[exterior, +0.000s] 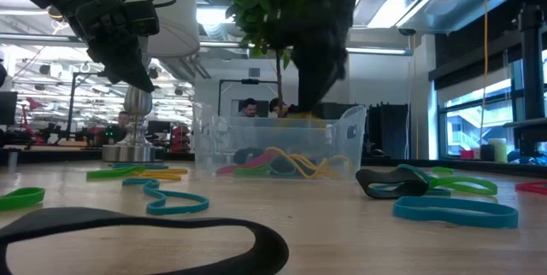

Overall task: Pick and place rubber bands into bin
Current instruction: Put the top yellow rubber band into the transparent container, then put the blue rubber band into the transparent container

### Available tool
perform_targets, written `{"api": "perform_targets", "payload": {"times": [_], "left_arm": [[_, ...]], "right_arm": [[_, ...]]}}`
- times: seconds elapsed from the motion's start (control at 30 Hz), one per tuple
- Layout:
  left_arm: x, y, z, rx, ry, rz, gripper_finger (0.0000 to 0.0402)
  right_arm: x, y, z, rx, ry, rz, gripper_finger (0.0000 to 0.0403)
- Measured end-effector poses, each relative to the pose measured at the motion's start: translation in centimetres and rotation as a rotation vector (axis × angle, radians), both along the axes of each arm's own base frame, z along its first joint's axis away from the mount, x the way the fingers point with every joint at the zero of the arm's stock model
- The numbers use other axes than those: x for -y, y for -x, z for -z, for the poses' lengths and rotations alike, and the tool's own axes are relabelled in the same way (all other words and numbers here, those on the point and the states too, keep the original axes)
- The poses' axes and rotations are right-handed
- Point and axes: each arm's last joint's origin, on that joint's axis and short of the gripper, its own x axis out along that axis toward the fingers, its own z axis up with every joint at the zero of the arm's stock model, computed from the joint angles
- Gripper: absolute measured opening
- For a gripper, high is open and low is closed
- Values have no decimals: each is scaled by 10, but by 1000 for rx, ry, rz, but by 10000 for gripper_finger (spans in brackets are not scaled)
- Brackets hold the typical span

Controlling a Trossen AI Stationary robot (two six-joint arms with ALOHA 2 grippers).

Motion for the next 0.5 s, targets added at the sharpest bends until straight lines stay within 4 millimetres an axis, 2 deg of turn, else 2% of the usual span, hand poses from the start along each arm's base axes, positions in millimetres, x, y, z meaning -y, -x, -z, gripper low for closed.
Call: {"api": "perform_targets", "payload": {"times": [0.2,0.5], "left_arm": [[0,0,0,0,0,0,1],[0,0,0,-4,-26,26,1]], "right_arm": [[0,-7,26,-63,0,2,5],[3,-8,26,-60,-11,63,62]]}}
